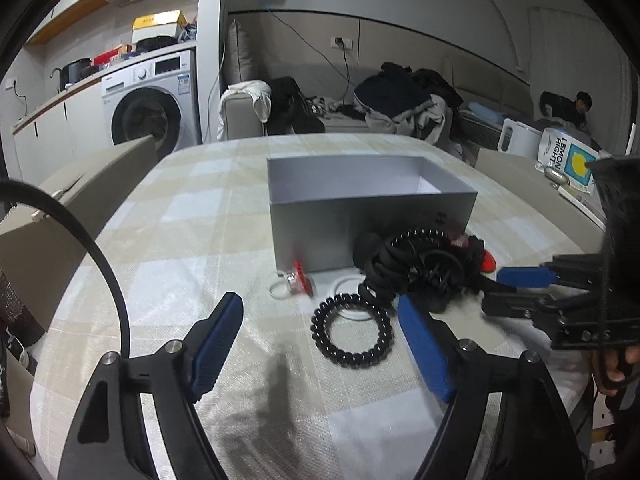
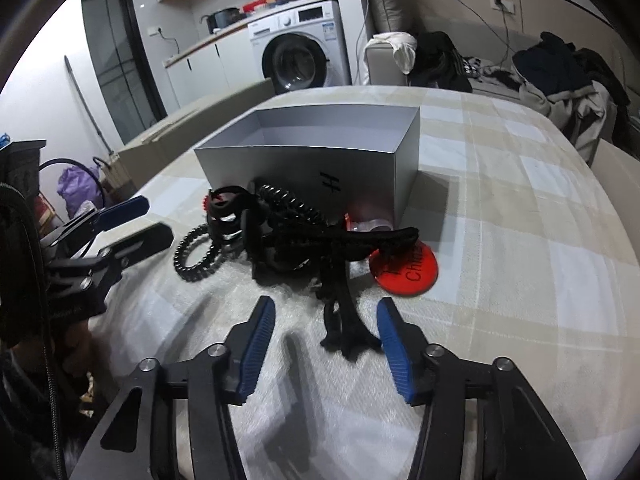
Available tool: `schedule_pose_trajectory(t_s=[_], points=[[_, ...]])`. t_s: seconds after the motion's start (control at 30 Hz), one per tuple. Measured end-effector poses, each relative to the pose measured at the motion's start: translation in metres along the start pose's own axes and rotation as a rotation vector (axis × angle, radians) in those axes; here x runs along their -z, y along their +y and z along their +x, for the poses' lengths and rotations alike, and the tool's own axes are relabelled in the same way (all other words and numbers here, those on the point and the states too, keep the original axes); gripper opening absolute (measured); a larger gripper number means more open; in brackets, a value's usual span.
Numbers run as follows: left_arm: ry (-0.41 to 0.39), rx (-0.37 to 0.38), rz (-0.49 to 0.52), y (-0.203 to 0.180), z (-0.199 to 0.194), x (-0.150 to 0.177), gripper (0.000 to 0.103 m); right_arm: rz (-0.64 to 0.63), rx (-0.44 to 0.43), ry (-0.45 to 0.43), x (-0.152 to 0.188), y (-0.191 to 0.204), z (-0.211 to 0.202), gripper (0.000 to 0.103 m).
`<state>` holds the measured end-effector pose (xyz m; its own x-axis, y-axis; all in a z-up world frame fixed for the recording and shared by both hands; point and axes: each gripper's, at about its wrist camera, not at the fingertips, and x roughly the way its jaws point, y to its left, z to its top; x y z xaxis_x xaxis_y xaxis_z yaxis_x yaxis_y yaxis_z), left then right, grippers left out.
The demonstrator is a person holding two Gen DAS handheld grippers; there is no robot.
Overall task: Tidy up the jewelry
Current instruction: 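Grasp the black claw hair clip with the right tool, then grasp the black coiled bead bracelet with the left tool while the right tool holds the clip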
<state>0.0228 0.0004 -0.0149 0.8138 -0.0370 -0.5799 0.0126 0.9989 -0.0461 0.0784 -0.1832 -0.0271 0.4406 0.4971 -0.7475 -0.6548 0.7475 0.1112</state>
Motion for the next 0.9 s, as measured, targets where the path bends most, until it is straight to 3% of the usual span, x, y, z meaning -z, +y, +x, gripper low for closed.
schedule_pose_trajectory(t_s=[0.13,0.17,0.2,0.53,0.73,0.9], points=[[0.036,0.006,0.001,-0.001,0.003,0.002,0.076,-0.002,0.032,0.011,-0.002,-0.003,0.002,0.031],[0.042,0.007,0.002,-0.002,0.004,0.002,0.076,-0.001,0.042,0.012,-0.002,-0.004,0.002,0.022],[0.053,0.012,0.002,-0.002,0.005,0.003,0.076,0.003,0.035,0.007,-0.001,-0.005,0.0,0.019],[0.156,0.024,0.026,-0.008,0.013,0.005,0.076,0.15,-0.206,0.0,0.015,-0.02,-0.021,0.016],[0.203,0.043,0.027,-0.01,0.02,0.001,0.075,0.149,-0.249,-0.009,0.027,-0.012,-0.035,0.016],[0.192,0.031,0.069,-0.016,0.017,0.001,0.047,0.137,-0.251,-0.056,0.029,-0.009,-0.047,0.015]])
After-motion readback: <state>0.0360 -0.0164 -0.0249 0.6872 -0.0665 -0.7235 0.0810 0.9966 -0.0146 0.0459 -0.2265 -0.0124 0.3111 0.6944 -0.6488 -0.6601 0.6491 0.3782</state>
